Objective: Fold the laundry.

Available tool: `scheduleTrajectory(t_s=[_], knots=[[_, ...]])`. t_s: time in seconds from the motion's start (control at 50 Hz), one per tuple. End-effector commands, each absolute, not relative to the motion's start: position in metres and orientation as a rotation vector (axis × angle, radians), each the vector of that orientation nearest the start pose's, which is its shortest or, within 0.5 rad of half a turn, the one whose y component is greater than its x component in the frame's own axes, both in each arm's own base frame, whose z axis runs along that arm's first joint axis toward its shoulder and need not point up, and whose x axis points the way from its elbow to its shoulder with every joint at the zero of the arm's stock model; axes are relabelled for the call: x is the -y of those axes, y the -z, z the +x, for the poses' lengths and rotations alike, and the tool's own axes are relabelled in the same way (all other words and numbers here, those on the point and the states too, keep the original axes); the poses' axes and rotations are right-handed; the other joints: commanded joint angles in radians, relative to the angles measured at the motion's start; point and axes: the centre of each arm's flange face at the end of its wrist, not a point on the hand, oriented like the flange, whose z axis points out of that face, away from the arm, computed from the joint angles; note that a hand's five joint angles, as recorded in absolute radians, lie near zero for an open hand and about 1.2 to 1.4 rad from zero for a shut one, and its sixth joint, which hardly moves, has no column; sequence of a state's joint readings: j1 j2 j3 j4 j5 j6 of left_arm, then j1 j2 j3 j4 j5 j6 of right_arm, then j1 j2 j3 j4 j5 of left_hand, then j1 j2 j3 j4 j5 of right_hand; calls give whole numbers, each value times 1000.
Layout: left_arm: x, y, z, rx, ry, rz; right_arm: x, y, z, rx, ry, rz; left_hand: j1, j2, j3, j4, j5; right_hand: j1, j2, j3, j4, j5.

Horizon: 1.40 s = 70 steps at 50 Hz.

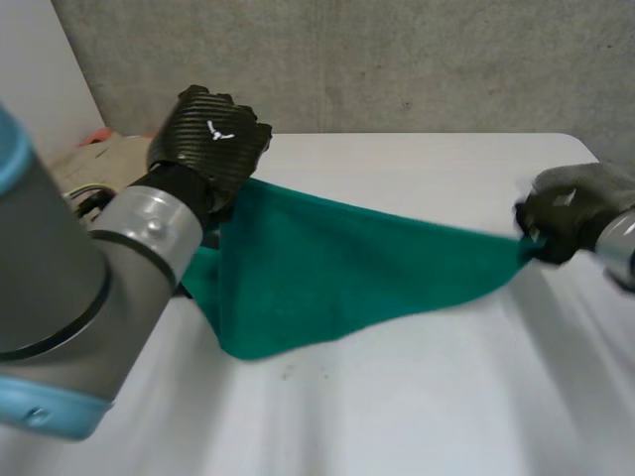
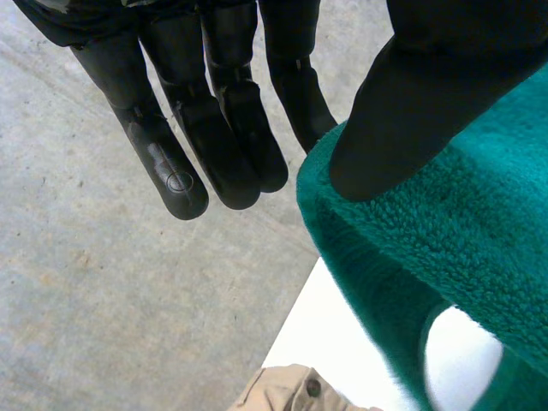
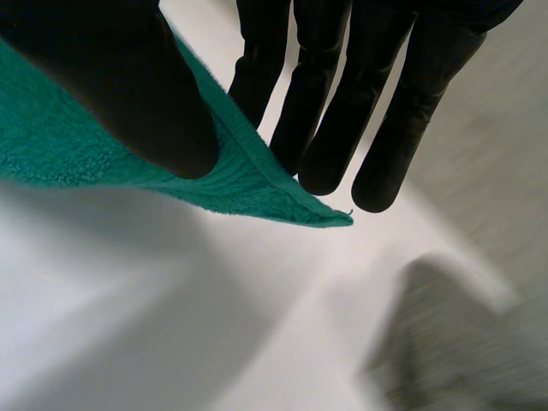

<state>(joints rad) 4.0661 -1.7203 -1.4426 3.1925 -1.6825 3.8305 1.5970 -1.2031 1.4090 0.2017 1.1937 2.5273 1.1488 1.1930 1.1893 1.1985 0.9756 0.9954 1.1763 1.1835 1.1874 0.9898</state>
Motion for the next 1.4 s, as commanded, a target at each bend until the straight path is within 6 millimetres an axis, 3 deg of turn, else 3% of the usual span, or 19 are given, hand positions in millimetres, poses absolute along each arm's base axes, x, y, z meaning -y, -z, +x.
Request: scheduleTrajectory(t_s=[0.02,0.08,0.18,0.26,0.36,0.44,0.5,0.56,0.64,0.68,0.74,0.82,0.92,1.04,1.18,1.2,1.26,1.34,1.4], knots=[[178,-315,-283,-1761,2144,1213,294,-334,174,-2082,2195,-1194,248,203,207,198,246,401,220,213,209,232],[173,-316,-272,-1775,2140,1181,272,-369,170,-2022,2314,-1217,248,203,207,198,246,401,220,213,209,232],[180,-306,-257,-1832,2098,1126,260,-375,161,-2087,2273,-1248,248,203,207,198,246,401,220,213,209,232],[192,-295,-254,-1901,2083,1079,270,-348,163,-2203,2082,-1317,248,203,207,198,246,401,220,213,209,232],[234,-249,-280,-1974,2052,1082,295,-296,186,-2267,1829,-1473,248,203,207,198,246,401,220,213,209,232],[274,-234,-301,-1929,2104,1048,322,-269,194,-2356,1778,-1474,248,203,207,198,246,401,220,213,209,232],[302,-233,-314,-1871,2162,1010,355,-258,204,-2337,1920,-1425,248,203,207,198,246,401,220,213,209,232],[337,-254,-327,-1710,2290,924,377,-266,215,-2224,2125,-1342,248,203,207,198,246,401,220,213,209,232],[365,-308,-337,-1408,2494,757,408,-310,226,-1872,2559,-1060,248,203,207,198,246,401,220,213,209,232],[370,-346,-337,-1221,2620,622,416,-347,225,-1605,2788,-851,248,203,207,198,246,401,220,213,209,232],[366,-378,-336,-1058,2718,508,408,-398,220,-1315,2968,-624,248,203,207,198,246,401,220,213,209,232],[349,-406,-329,-976,2768,442,394,-430,215,-1190,3044,-535,248,203,207,198,246,401,220,213,209,232],[326,-398,-317,-1058,2728,503,382,-425,217,-1255,2988,-589,248,203,207,198,246,401,220,213,209,232],[299,-354,-307,-1237,2629,633,365,-384,217,-1482,2763,-775,248,203,207,198,246,401,220,213,209,232],[257,-265,-313,-1522,2456,901,348,-279,199,-1943,2306,-935,248,203,207,198,246,401,220,213,209,232],[247,-246,-314,-1576,2414,960,341,-254,195,-2040,2196,-970,248,203,207,198,246,401,220,213,209,232],[232,-196,-314,-1715,2272,1095,325,-219,192,-2173,2028,-1059,248,203,207,198,246,401,220,213,209,232],[219,-159,-312,-1825,2131,1211,306,-176,189,-2310,1804,-1229,248,203,207,198,246,401,220,213,209,232],[211,-154,-314,-1852,2099,1257,297,-163,188,-2348,1704,-1322,248,203,207,198,246,401,220,213,209,232]])
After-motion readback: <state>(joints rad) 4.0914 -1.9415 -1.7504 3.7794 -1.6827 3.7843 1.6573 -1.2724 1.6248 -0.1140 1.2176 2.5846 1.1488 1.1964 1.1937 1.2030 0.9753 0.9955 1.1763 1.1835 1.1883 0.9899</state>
